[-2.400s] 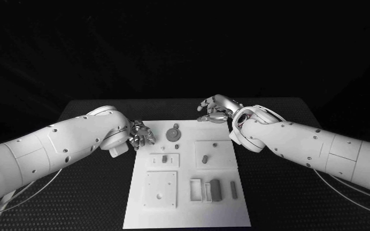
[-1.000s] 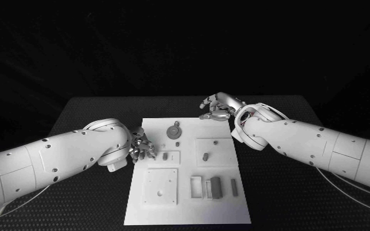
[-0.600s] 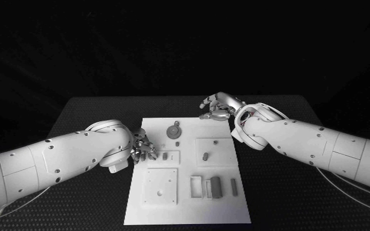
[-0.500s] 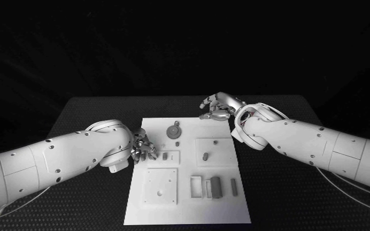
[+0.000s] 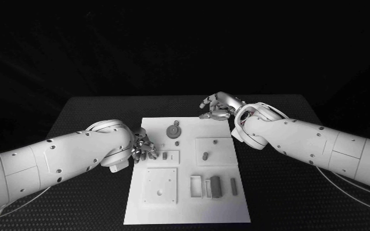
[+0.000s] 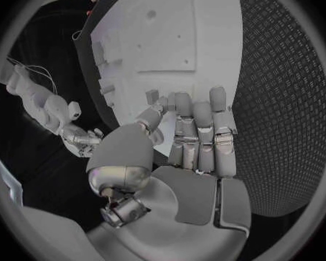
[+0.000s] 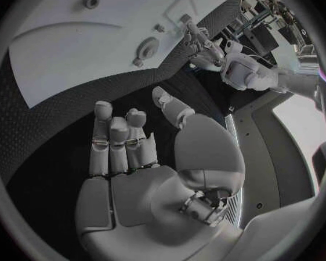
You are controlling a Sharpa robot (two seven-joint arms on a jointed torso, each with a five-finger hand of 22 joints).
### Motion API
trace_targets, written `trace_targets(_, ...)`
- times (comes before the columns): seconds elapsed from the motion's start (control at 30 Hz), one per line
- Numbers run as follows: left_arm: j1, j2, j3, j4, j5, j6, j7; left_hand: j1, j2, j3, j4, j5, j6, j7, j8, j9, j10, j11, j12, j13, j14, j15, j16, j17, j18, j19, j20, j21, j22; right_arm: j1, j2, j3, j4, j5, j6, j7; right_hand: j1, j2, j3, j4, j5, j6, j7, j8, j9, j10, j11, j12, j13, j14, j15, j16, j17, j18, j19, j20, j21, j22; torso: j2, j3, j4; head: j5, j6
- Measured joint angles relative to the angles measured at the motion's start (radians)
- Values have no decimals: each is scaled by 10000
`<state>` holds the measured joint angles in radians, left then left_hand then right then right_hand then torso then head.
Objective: Assemble the parts on the task board
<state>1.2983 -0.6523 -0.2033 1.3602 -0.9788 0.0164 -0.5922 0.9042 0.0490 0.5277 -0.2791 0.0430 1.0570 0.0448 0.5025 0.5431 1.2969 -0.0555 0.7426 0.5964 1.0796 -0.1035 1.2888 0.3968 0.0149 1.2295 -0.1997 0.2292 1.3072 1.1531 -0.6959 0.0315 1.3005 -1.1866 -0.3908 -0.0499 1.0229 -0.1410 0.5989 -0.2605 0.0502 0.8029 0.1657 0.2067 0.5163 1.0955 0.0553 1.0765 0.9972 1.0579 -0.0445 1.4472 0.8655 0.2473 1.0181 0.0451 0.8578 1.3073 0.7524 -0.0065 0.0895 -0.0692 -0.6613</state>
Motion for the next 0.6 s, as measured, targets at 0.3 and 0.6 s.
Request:
trace_targets(0.3,-4,26,1,-14,-176,-27,6,12,11,-11,11,24,-4,-4,-2,3,0,1,0,0,5,6,-1,0,0,-1,1,0,8,0,0,0,0,0,16,-17,0,0,0,55,0,11,-12,0,0,0,0,0,-9,0,1,0,0,-2,0,0,0,2,-2,0,-2,12,1)
trace_targets(0.6,-13,35,4,-19,-306,-23,16,13,12,-12,11,25,-15,-6,-5,82,1,3,0,0,15,16,-1,-1,0,-2,2,40,6,0,0,0,0,0,29,-26,0,0,1,55,0,16,-18,0,0,0,0,0,-8,1,2,0,1,-3,0,0,0,8,-2,-4,-1,-3,4)
